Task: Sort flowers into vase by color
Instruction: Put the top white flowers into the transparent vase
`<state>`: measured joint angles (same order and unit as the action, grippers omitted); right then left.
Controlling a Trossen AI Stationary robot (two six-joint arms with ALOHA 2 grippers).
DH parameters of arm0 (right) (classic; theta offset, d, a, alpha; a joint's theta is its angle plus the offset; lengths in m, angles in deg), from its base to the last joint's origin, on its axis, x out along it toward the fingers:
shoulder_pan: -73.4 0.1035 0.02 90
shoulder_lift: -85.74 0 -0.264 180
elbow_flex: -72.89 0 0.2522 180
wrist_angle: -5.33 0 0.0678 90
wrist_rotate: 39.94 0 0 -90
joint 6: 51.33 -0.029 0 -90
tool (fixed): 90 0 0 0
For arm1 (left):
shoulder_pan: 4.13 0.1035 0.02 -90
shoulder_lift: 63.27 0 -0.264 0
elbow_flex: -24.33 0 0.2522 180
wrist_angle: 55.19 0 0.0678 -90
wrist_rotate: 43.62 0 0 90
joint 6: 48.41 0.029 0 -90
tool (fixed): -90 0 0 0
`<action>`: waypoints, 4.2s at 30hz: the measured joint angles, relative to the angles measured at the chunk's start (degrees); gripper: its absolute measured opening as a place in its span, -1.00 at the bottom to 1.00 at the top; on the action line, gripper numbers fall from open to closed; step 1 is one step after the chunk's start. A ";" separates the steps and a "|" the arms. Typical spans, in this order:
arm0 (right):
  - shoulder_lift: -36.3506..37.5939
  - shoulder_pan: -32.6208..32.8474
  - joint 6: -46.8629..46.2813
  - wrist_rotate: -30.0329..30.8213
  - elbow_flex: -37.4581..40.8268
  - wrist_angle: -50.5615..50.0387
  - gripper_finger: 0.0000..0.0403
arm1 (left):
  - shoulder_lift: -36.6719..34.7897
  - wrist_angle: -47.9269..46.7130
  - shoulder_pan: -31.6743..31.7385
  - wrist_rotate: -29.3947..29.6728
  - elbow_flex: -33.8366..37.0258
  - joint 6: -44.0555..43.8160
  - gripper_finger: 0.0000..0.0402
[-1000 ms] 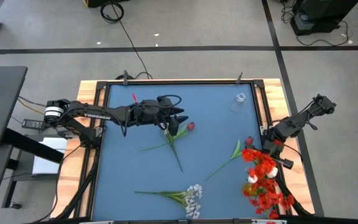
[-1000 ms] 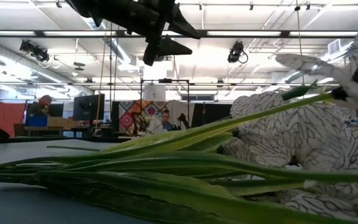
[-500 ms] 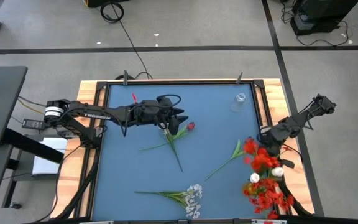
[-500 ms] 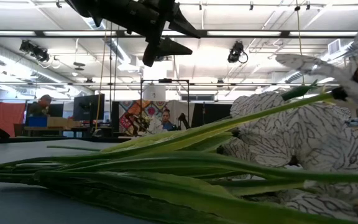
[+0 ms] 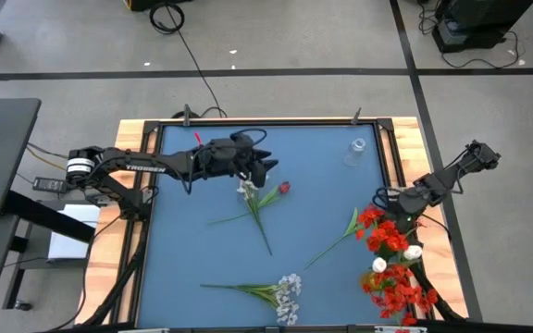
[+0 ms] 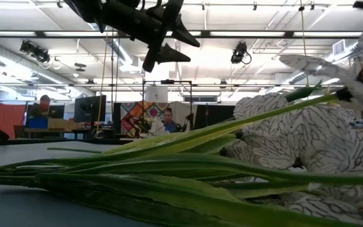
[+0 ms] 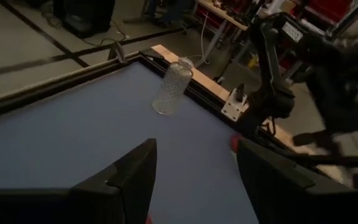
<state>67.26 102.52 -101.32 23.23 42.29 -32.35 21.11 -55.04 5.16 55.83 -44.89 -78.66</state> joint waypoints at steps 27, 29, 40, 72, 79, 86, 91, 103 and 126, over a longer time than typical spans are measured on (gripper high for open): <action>-15.93 -16.58 -10.14 46.60 -0.05 8.46 -0.23 | 2.15 -29.58 3.18 4.12 0.09 -28.11 0.12; -21.08 -19.54 -10.47 41.53 -0.47 10.24 -0.25 | 2.61 -27.76 3.42 4.08 0.01 -23.72 0.12; -55.71 -27.42 -5.47 32.66 -20.35 13.84 -0.26 | 1.67 -27.87 6.64 -3.15 0.02 -13.65 0.12; -108.56 -27.32 -4.93 20.66 -74.62 -6.68 -0.49 | 1.64 -36.51 28.43 -27.46 0.01 15.03 0.12; -106.09 -28.49 -3.59 23.99 -74.25 -7.47 -0.93 | 0.88 -37.38 28.72 -28.76 0.02 15.05 0.12; -99.68 -30.65 -2.78 30.03 -74.29 -8.90 -0.90 | -2.90 -40.64 29.42 -28.61 0.02 16.47 0.12; -95.97 -32.90 1.77 24.97 -74.29 -9.08 -0.96 | -7.74 -40.85 29.52 -27.17 0.01 15.40 0.10; -89.98 -39.38 7.06 28.57 -74.27 -12.70 -0.95 | -18.75 -40.39 29.54 -24.09 0.02 7.05 -0.05; -73.43 -55.81 29.85 6.54 -59.16 21.93 -0.96 | -20.55 -13.99 14.67 -14.52 0.00 7.40 -0.07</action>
<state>-6.17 46.71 -71.48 29.77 -16.87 -10.42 0.56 -69.03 19.82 41.32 -44.90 -71.26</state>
